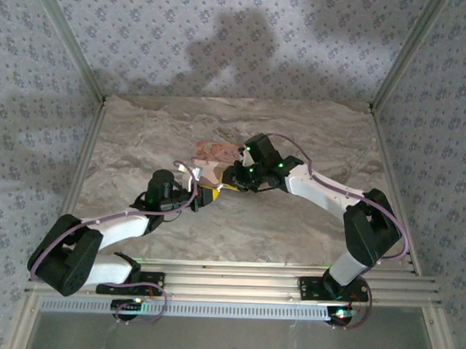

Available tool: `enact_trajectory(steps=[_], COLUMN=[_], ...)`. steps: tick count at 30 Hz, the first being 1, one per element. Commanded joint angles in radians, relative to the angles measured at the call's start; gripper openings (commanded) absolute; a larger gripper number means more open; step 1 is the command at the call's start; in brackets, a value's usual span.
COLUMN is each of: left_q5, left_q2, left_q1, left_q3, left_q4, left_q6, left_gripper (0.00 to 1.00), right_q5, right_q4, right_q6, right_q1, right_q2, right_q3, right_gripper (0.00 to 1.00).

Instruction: Unlock the padlock with the key

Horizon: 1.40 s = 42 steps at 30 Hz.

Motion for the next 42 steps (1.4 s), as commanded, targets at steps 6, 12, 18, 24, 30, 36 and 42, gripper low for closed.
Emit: enact_trajectory(steps=[6,12,18,24,30,36,42], left_q5=[0.035,0.030,-0.011,-0.003,0.000,-0.002,0.001], left_q2=[0.036,0.016,-0.012,-0.037,-0.067,-0.068,-0.046], left_q1=[-0.007,-0.006,-0.007,-0.010,-0.011,-0.012,-0.013], left_q3=[0.046,0.022,-0.025,-0.049,-0.051,-0.042,-0.029], left_q4=[0.114,0.087,0.035,0.049,0.042,0.045,0.066], left_q6=[-0.054,-0.034,-0.012,-0.014,-0.011,-0.015,-0.026], left_gripper=[0.00,0.00,0.00,0.00,0.00,0.00,0.00], right_q5=[-0.032,-0.036,-0.044,-0.042,-0.038,-0.035,-0.035], right_q4=[0.049,0.058,0.059,0.058,0.057,0.058,0.058], right_q6=[0.017,0.018,0.015,0.015,0.018,0.020,0.021], right_q1=[0.006,0.000,-0.007,-0.009,-0.008,-0.005,-0.002], right_q2=[-0.030,-0.032,-0.038,-0.046,-0.046,-0.046,-0.045], right_q3=[-0.008,-0.015,-0.007,-0.012,-0.014,-0.014,-0.010], right_gripper=[0.00,0.00,0.00,0.00,0.00,0.00,0.00])
